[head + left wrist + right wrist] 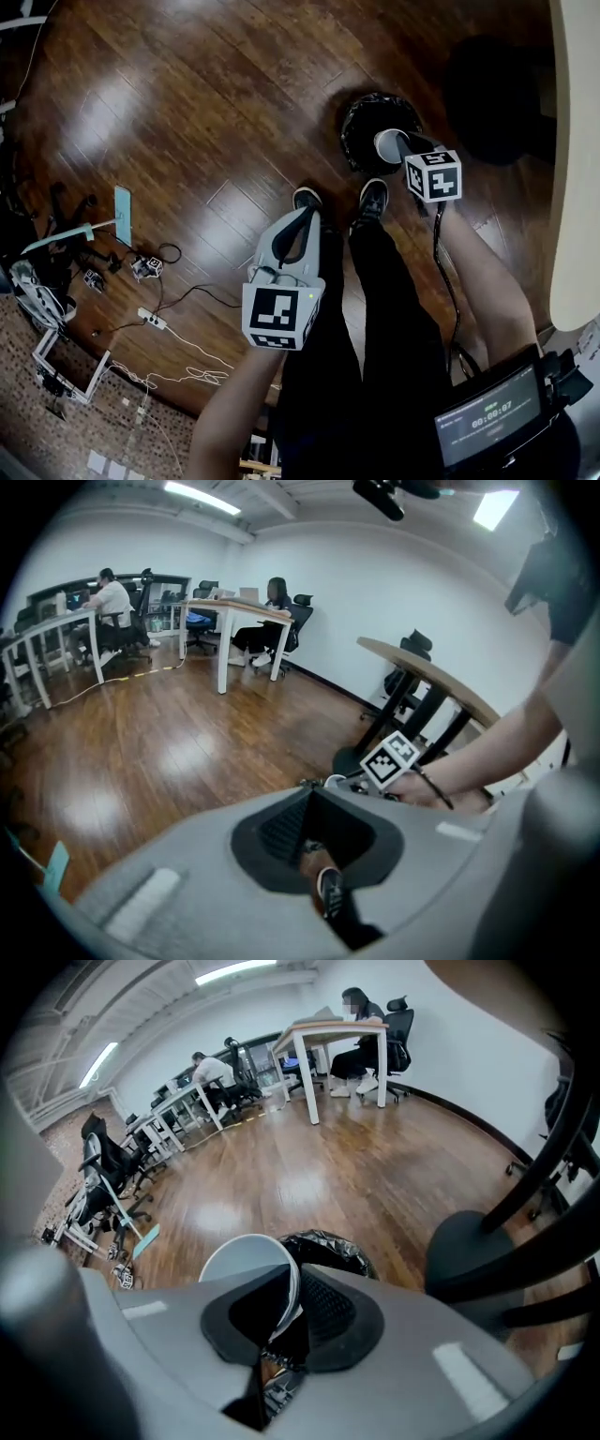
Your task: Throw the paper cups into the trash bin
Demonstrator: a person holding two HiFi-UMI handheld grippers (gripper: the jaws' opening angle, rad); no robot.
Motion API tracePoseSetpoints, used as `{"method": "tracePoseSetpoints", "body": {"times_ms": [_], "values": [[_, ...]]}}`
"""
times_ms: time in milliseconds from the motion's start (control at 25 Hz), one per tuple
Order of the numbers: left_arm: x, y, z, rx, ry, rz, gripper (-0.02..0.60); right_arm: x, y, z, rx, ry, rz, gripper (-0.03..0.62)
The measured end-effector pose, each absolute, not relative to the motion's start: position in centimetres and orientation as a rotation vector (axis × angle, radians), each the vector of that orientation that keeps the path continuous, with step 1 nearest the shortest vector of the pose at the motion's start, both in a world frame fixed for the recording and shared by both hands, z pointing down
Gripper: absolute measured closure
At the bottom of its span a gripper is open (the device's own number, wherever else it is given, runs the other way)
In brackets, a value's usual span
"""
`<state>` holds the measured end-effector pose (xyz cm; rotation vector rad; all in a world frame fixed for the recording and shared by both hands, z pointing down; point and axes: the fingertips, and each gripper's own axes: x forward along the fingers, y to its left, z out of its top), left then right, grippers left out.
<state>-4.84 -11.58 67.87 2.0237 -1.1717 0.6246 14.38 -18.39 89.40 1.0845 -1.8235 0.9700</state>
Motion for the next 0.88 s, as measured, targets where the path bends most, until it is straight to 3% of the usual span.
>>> {"method": "tracePoseSetpoints", "body": {"times_ms": [480, 880], "values": [[-8.5, -15.0, 70.0, 2.006, -1.299, 0.500, 0.577, 14.0, -19.6, 109.2, 1.065, -1.605, 1.058, 0.551], [-8.6, -16.0, 72.6, 2.025, -1.327, 0.506, 0.578, 13.7, -19.4, 114.9, 1.025, -1.585, 1.115, 0.546]]}}
